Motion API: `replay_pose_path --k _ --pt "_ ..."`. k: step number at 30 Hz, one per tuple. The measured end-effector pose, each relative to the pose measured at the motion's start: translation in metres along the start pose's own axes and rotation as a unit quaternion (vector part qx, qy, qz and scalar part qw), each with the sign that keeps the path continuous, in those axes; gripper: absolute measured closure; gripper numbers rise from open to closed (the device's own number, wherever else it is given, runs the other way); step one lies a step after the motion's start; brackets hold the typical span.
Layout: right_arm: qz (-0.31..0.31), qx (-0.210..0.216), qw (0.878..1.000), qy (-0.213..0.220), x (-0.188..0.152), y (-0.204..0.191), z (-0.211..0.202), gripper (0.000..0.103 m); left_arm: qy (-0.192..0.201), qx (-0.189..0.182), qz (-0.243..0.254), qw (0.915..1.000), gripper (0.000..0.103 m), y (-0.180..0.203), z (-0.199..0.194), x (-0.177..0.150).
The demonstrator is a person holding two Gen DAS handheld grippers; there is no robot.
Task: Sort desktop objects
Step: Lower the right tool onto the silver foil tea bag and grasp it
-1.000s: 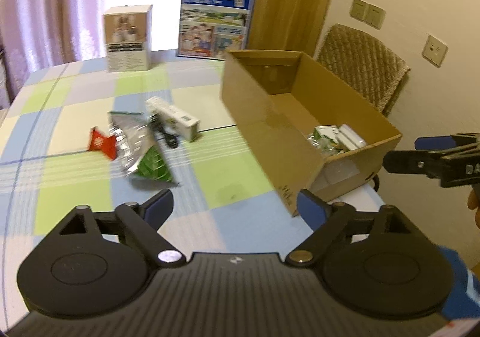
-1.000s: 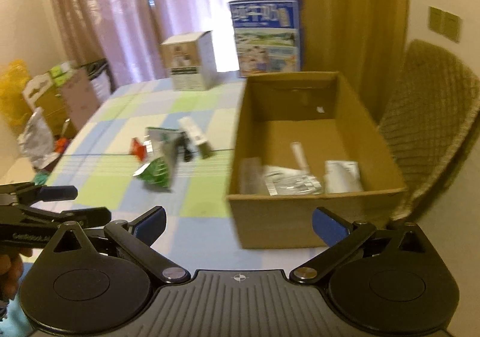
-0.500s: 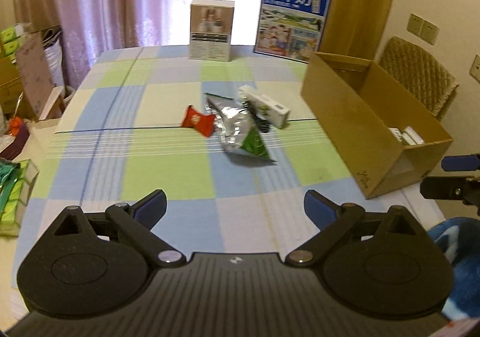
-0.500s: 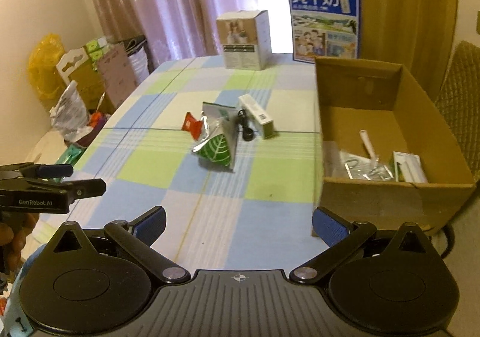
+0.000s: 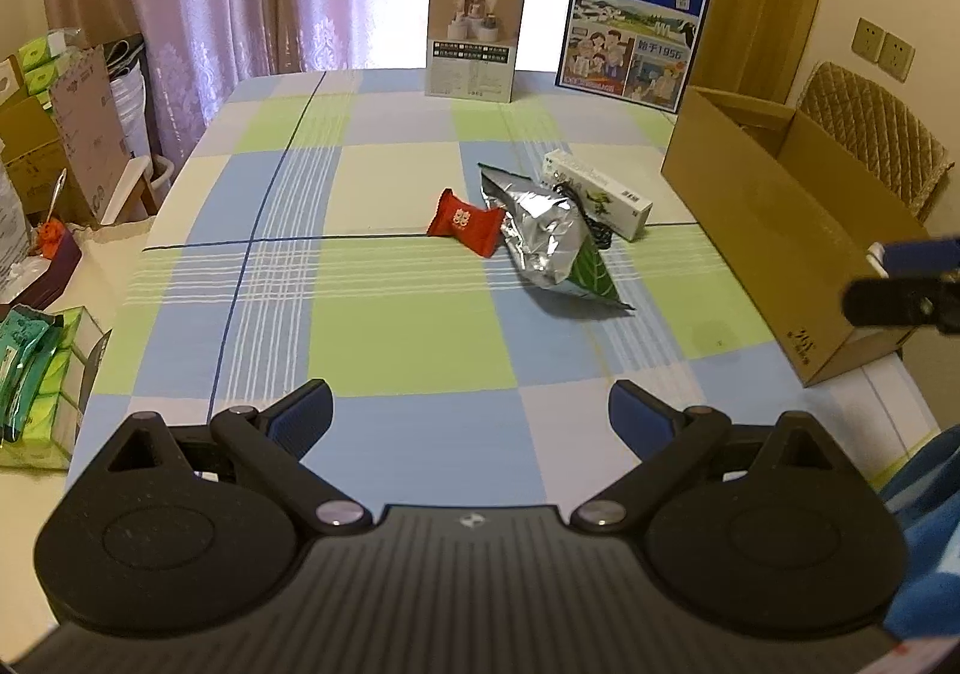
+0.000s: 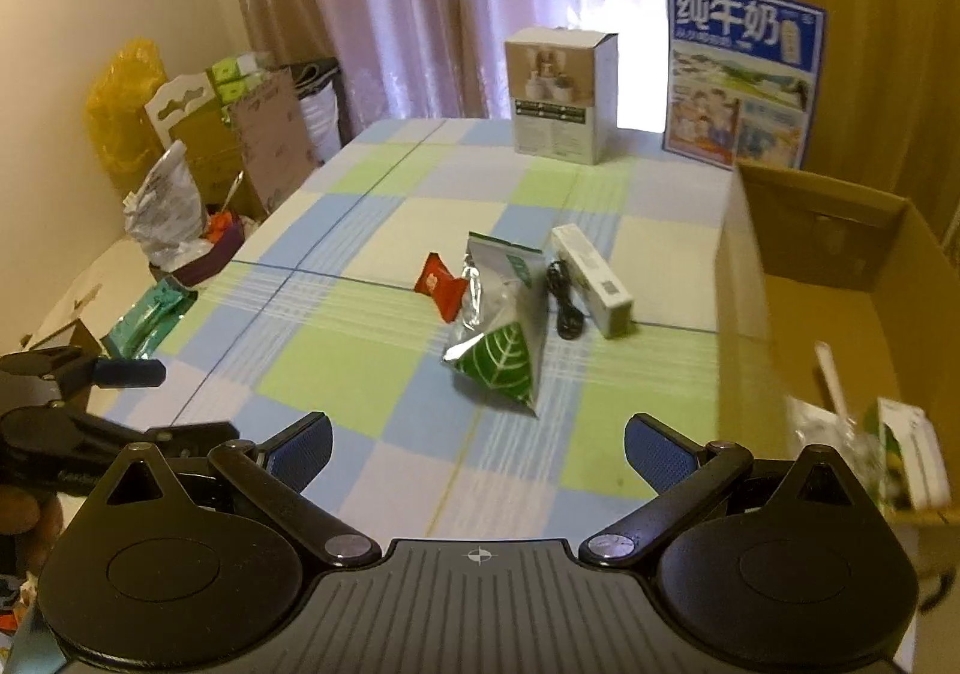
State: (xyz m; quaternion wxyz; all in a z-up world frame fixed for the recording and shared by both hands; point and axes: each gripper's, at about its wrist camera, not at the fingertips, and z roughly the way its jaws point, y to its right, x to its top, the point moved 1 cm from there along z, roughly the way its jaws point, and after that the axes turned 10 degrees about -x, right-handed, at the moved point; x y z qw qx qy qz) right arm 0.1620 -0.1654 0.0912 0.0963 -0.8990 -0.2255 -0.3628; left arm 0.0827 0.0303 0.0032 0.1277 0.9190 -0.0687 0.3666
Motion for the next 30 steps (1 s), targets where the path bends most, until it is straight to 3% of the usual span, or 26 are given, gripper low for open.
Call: replay_pose_path --k 20,26,30 --pt "-0.013 0.012 0.997 -0.072 0.045 -0.006 0.165 0.002 -0.031 -0.001 0.060 0.9977 0.006 -0.060 0.081 0.043" --pt "-0.022 0.007 0.996 -0.090 0.051 -0.011 0.205 0.003 -0.037 -0.019 0.091 0.9950 0.007 -0.076 0.108 0.058" --pt "-0.038 0.001 0.994 -0.098 0.052 -0.016 0.223 0.010 -0.047 -0.020 0.104 0.9932 0.007 -0.085 0.127 0.064"
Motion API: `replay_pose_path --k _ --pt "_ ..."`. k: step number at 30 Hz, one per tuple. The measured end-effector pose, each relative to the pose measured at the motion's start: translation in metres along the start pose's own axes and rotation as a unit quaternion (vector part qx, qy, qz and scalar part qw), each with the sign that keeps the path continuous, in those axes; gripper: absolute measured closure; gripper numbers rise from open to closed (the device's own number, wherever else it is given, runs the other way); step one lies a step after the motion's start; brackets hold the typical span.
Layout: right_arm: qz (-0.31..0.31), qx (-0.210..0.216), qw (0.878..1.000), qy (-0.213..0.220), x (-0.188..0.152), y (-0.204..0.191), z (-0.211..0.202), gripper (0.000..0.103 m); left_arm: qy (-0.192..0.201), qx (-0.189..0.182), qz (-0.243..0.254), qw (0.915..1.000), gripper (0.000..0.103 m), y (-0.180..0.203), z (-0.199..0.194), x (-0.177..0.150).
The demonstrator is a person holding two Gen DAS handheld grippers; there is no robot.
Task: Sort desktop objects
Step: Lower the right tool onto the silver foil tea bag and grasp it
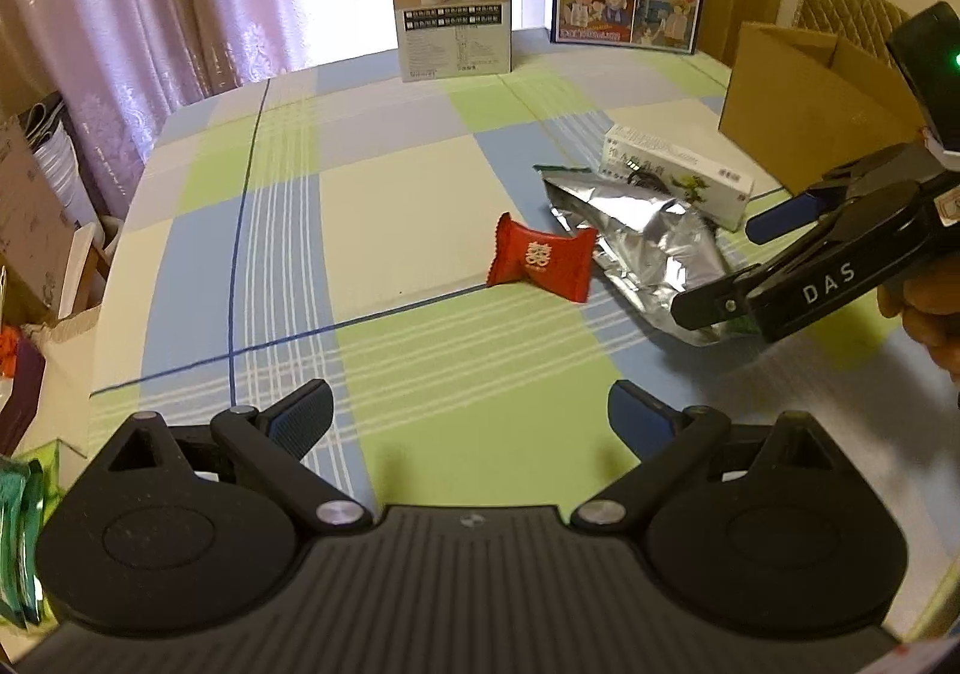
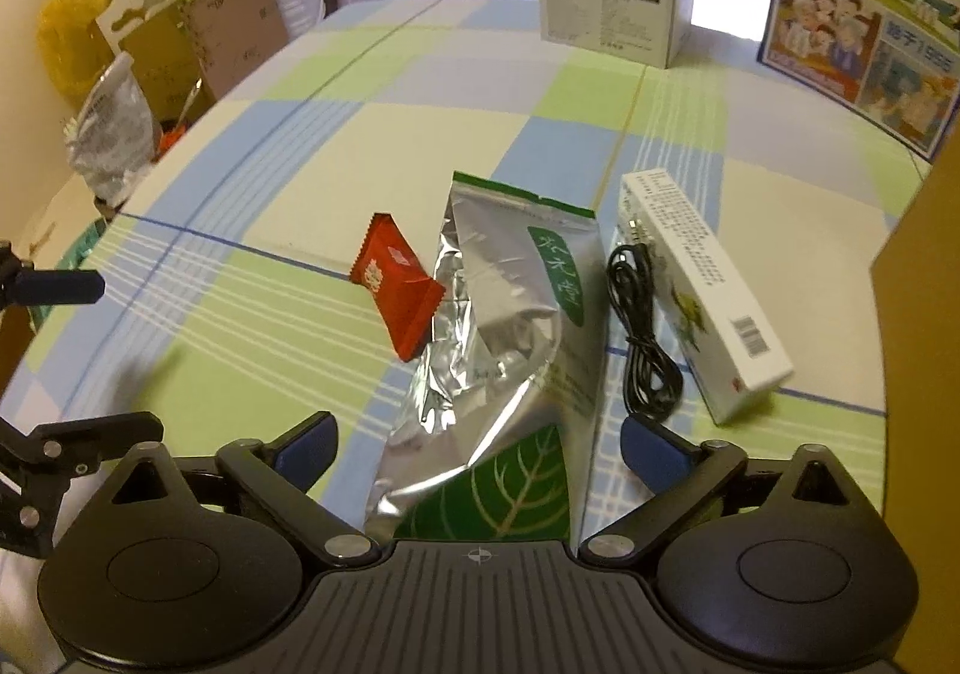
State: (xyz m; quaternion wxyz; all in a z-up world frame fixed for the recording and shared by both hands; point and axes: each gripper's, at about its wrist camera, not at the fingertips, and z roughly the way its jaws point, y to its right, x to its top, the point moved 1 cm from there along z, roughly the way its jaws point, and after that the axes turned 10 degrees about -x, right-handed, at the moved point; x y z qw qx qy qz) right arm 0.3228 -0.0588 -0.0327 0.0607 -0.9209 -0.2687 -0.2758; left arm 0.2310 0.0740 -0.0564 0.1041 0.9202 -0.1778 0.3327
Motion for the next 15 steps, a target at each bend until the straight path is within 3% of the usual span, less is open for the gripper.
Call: replay_pose_path --k 15 --pt "-0.020 -0.035 0.999 -0.008 0.009 -0.009 0.026 0.030 -0.003 -0.015 0.003 0.9999 0.007 -0.008 0.026 -0.004"
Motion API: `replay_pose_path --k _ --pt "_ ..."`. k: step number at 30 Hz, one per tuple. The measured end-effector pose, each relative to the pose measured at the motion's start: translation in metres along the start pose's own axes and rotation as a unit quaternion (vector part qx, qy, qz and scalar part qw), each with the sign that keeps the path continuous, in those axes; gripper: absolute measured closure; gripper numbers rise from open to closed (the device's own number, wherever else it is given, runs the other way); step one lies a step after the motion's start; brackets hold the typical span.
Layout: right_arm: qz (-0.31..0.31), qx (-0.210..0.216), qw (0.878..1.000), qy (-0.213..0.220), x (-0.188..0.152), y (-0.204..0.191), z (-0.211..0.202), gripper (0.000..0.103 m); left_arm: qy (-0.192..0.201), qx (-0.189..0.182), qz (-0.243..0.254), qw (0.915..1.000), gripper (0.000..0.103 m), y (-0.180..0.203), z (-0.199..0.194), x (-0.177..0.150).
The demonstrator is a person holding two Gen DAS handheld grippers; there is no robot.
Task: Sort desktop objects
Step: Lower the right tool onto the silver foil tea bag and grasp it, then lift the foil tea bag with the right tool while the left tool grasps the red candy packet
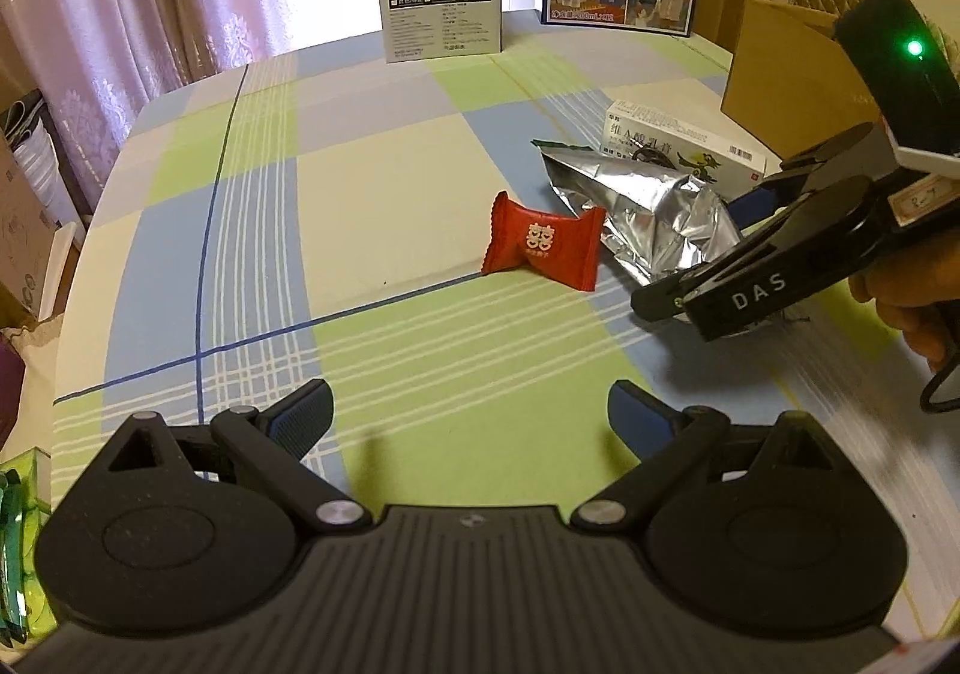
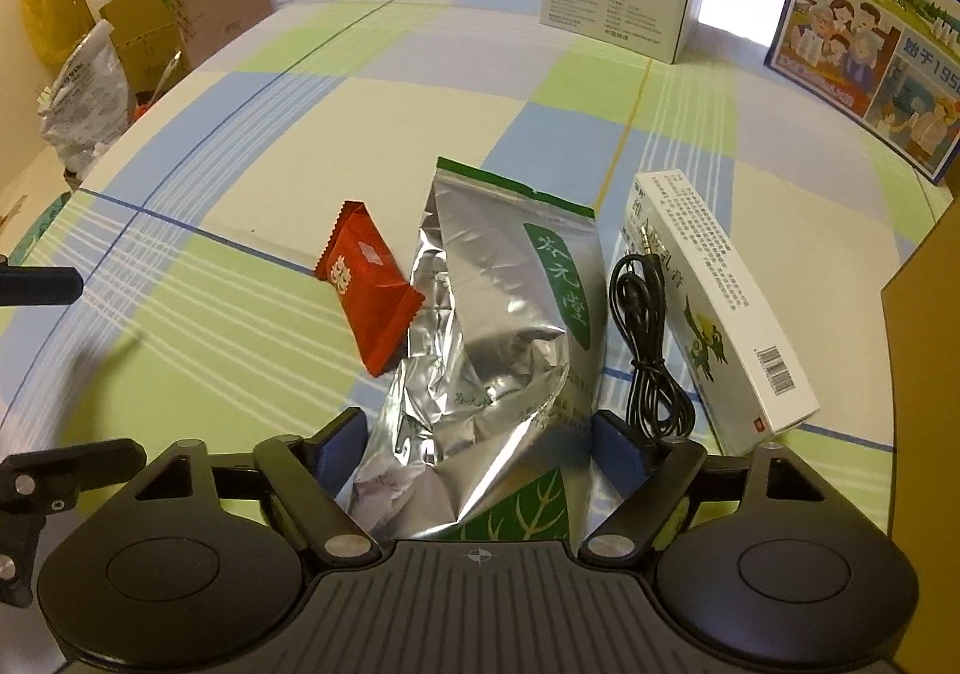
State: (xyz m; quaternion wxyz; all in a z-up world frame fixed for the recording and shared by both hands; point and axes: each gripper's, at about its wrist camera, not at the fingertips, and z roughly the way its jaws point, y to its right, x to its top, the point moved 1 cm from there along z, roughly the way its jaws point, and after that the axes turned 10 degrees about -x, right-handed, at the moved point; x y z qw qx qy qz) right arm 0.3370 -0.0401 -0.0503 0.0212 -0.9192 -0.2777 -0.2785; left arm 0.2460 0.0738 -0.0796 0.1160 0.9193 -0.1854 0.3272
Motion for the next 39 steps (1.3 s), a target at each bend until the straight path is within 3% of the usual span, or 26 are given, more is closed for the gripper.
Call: replay_pose_path --k 7,15,20,22,28,33,36,39 --pt "-0.013 -0.011 1.000 -0.003 0.004 0.001 -0.001 0.050 0.000 -0.004 -0.003 1.0000 0.007 0.004 0.001 0.001" --pt "-0.015 0.009 1.000 -0.022 -0.019 0.006 -0.023 0.055 -0.001 -0.009 0.000 1.0000 0.007 0.015 -0.004 -0.003" --pt "-0.019 0.021 0.999 -0.046 -0.045 0.011 -0.043 0.053 -0.003 -0.016 0.008 0.9998 0.007 0.025 -0.009 -0.006" --pt "-0.018 0.023 0.998 -0.048 -0.051 0.013 -0.048 0.047 -0.005 -0.019 0.011 0.9998 0.007 0.028 -0.011 -0.007" --pt "-0.030 0.019 0.998 -0.044 -0.045 0.009 -0.046 0.030 -0.009 -0.022 0.015 0.9996 0.007 0.033 -0.011 -0.006" --pt "-0.054 0.010 0.997 -0.047 -0.044 0.000 -0.033 0.028 -0.009 -0.023 0.017 0.9995 0.007 0.033 -0.008 -0.003" --pt "-0.055 0.006 0.998 -0.042 -0.048 0.002 -0.031 0.047 -0.011 -0.022 0.018 0.9995 0.007 0.033 -0.005 -0.002" --pt "-0.046 0.007 0.998 -0.033 -0.045 0.008 -0.035 0.054 -0.014 -0.024 0.018 0.9994 0.007 0.032 0.000 -0.001"
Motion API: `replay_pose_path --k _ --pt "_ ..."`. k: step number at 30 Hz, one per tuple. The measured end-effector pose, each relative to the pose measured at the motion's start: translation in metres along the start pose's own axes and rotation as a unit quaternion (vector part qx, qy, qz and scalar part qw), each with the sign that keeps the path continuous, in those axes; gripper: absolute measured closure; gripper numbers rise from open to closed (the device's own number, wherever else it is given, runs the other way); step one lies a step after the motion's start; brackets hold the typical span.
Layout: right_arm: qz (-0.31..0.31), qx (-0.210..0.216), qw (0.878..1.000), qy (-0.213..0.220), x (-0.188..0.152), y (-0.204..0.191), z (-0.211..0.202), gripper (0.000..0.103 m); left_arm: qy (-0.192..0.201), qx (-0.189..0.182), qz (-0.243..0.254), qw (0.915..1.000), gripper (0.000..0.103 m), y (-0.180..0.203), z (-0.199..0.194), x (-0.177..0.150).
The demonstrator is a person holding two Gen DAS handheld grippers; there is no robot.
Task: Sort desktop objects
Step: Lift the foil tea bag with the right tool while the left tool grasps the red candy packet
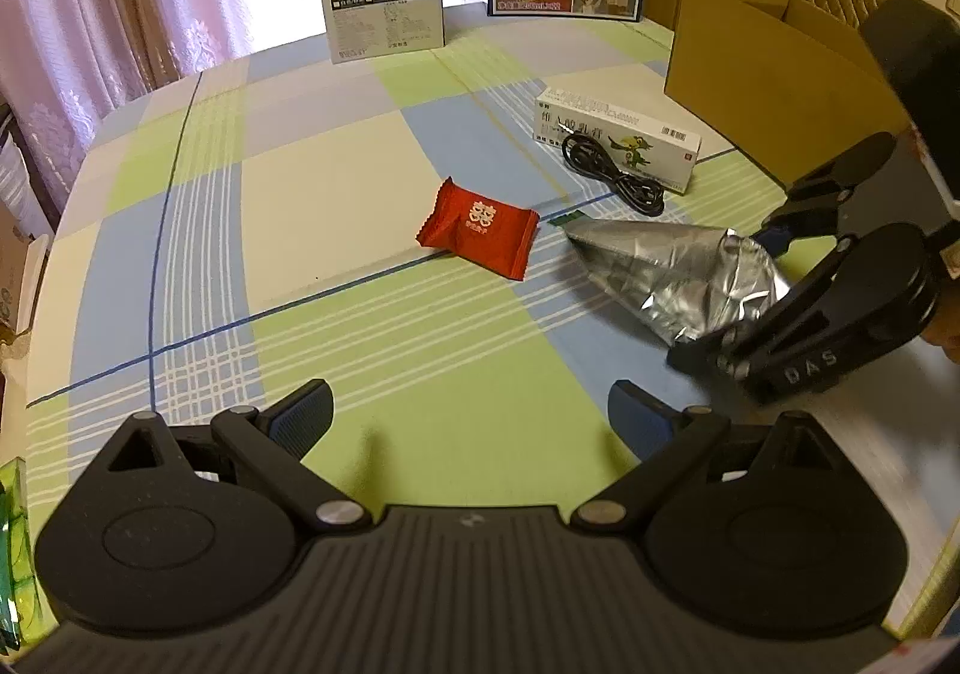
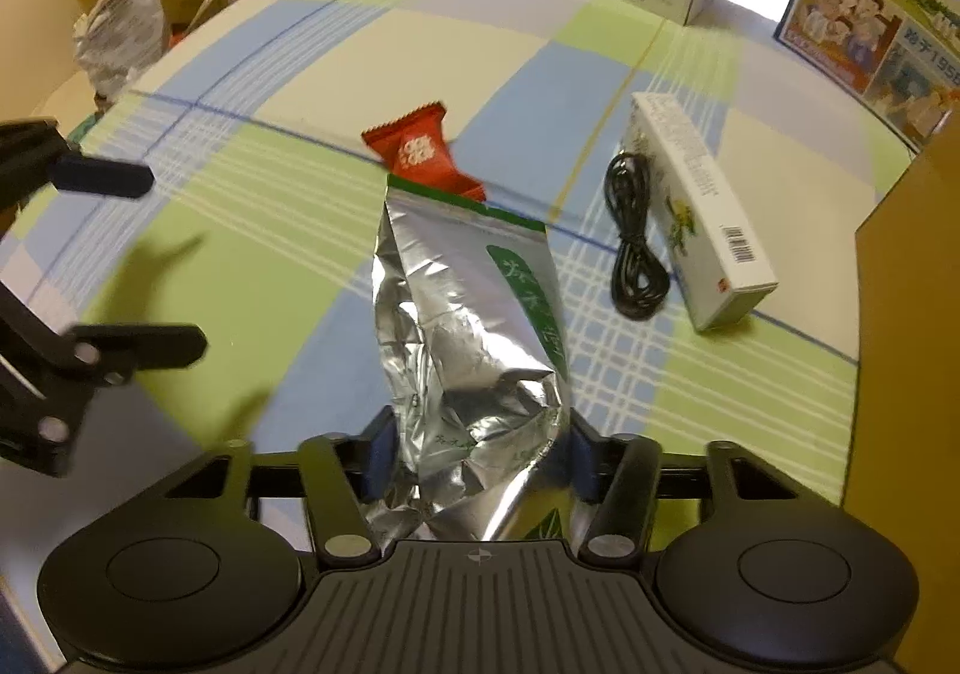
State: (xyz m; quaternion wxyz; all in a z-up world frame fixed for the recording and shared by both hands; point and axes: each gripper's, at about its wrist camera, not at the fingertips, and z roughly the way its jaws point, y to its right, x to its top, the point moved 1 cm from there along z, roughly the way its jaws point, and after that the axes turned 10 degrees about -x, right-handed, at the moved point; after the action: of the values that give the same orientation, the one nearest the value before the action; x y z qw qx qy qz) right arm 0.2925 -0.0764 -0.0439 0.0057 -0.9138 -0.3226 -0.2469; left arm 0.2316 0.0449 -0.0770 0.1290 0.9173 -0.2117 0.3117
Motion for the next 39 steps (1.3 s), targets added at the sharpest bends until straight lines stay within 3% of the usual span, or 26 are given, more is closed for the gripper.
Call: replay_pose_path --k 7,15,22,29,34,36,39 --pt "0.020 0.000 1.000 0.013 0.023 0.020 -0.003 0.055 -0.011 -0.002 0.013 0.9999 0.007 -0.004 0.019 0.011" --pt "0.042 0.016 0.999 0.023 0.052 0.034 -0.001 0.055 0.000 0.003 0.068 0.9977 0.007 -0.004 0.044 0.045" --pt "0.043 0.018 0.999 0.022 0.058 0.042 0.006 0.055 0.008 -0.013 0.100 0.9949 0.008 -0.011 0.073 0.066" --pt "0.041 0.017 0.999 0.020 0.056 0.045 0.011 0.055 -0.021 -0.024 0.134 0.9905 0.015 -0.013 0.099 0.075" --pt "0.037 0.014 0.999 0.021 0.055 0.045 0.011 0.055 -0.035 -0.024 0.153 0.9873 0.029 -0.011 0.112 0.076" --pt "0.035 0.012 0.999 0.023 0.054 0.045 0.010 0.055 -0.029 -0.027 0.147 0.9884 0.046 -0.011 0.113 0.077" --pt "0.034 0.013 0.999 0.022 0.051 0.044 0.008 0.055 -0.031 -0.022 0.141 0.9893 0.060 -0.009 0.111 0.076"
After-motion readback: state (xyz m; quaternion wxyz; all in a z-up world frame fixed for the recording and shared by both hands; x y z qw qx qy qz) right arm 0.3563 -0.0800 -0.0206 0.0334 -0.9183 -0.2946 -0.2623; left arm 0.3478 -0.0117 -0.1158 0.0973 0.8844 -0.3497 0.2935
